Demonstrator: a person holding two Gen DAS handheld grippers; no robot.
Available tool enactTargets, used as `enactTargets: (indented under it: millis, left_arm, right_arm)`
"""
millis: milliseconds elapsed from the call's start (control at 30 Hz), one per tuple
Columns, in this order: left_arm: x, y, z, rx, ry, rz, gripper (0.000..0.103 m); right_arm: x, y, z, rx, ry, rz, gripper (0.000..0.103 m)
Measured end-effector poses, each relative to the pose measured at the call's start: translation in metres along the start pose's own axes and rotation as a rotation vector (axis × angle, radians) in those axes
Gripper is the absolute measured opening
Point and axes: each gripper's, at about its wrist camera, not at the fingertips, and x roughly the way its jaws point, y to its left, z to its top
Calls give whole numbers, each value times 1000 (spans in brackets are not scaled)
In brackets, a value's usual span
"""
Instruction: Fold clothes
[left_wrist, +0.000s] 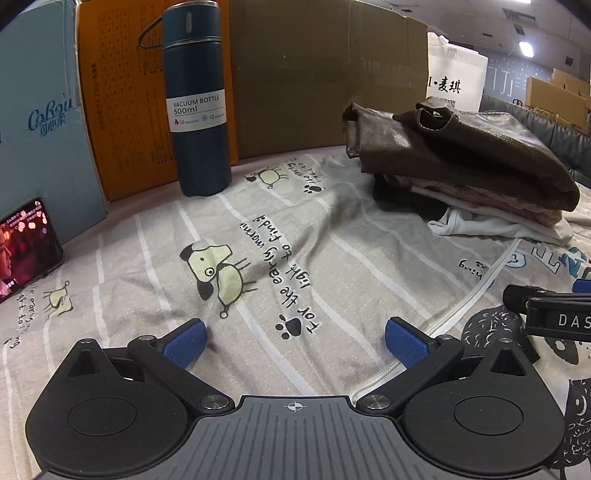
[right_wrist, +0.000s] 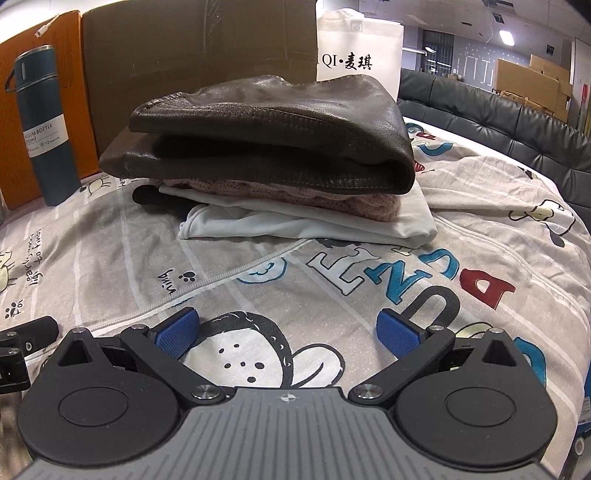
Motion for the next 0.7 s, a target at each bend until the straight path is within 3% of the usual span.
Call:
enactTargets:
  millis: [700]
  left_arm:
    - [1, 0, -1, 0, -1, -1, 103]
  right_arm:
    - [-1, 1, -1, -5, -4, -4, 103]
